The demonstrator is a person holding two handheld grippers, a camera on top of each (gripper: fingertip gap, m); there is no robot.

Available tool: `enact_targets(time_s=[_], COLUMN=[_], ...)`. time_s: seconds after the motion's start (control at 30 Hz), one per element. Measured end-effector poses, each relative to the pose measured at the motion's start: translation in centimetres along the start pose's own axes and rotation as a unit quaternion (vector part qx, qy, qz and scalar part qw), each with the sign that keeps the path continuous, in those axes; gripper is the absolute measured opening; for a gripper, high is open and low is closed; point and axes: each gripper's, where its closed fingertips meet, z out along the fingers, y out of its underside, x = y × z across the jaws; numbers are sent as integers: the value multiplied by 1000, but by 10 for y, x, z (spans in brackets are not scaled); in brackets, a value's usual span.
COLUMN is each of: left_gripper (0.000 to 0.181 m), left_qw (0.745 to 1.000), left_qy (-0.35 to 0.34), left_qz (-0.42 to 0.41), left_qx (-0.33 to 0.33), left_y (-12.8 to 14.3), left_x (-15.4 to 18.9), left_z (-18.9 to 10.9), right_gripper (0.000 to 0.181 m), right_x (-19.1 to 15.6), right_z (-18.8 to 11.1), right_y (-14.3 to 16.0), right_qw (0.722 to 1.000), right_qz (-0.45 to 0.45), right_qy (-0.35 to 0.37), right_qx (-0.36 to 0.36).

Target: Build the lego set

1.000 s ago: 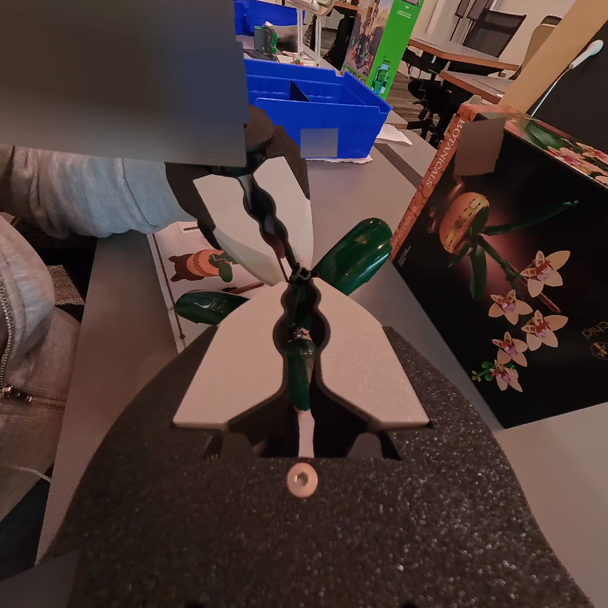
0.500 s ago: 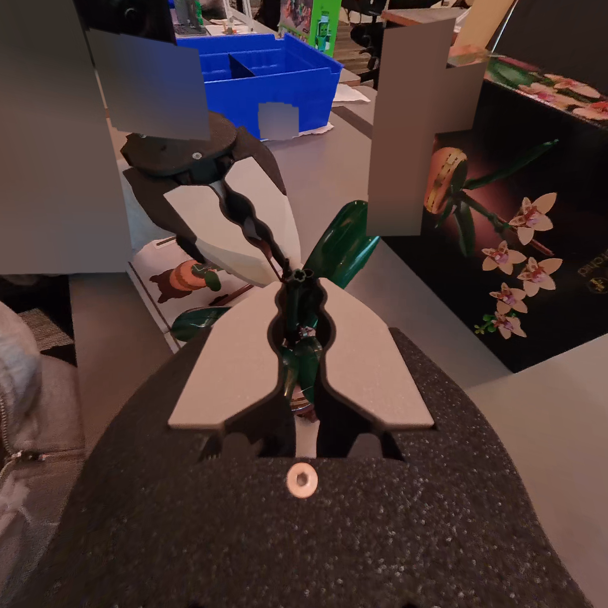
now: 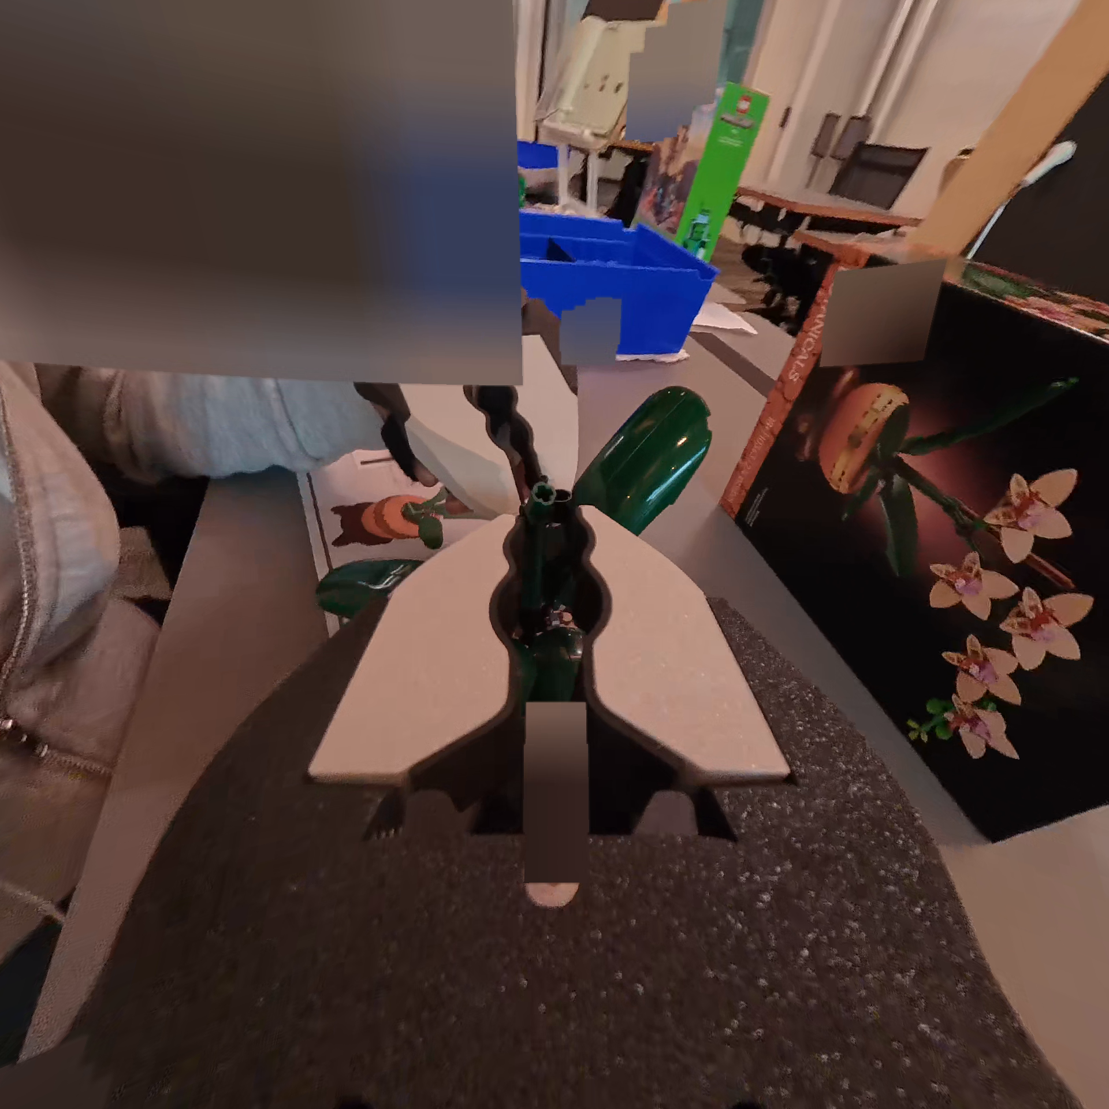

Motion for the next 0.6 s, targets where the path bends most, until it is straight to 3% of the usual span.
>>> enact_targets(time_s=[0.23, 0.43, 0.6], left_gripper=[5, 5, 6], left_qw=[1000, 1000, 1000], left_qy=[-6, -8, -10], left_qz=[-3, -7, 11], left_qx=[-2, 1, -15], left_y=[1, 1, 5], left_x=[-3, -4, -1], left_z=[-2, -2, -1], right_gripper=[14, 16, 17], right_x=[2, 4, 9], right_z=[3, 3, -12], right_y=[0, -1, -21], right_qw=[999, 1000, 998], right_qz=[-13, 16, 35], right_qy=[-27, -1, 24], right_qx=[-30, 7, 55])
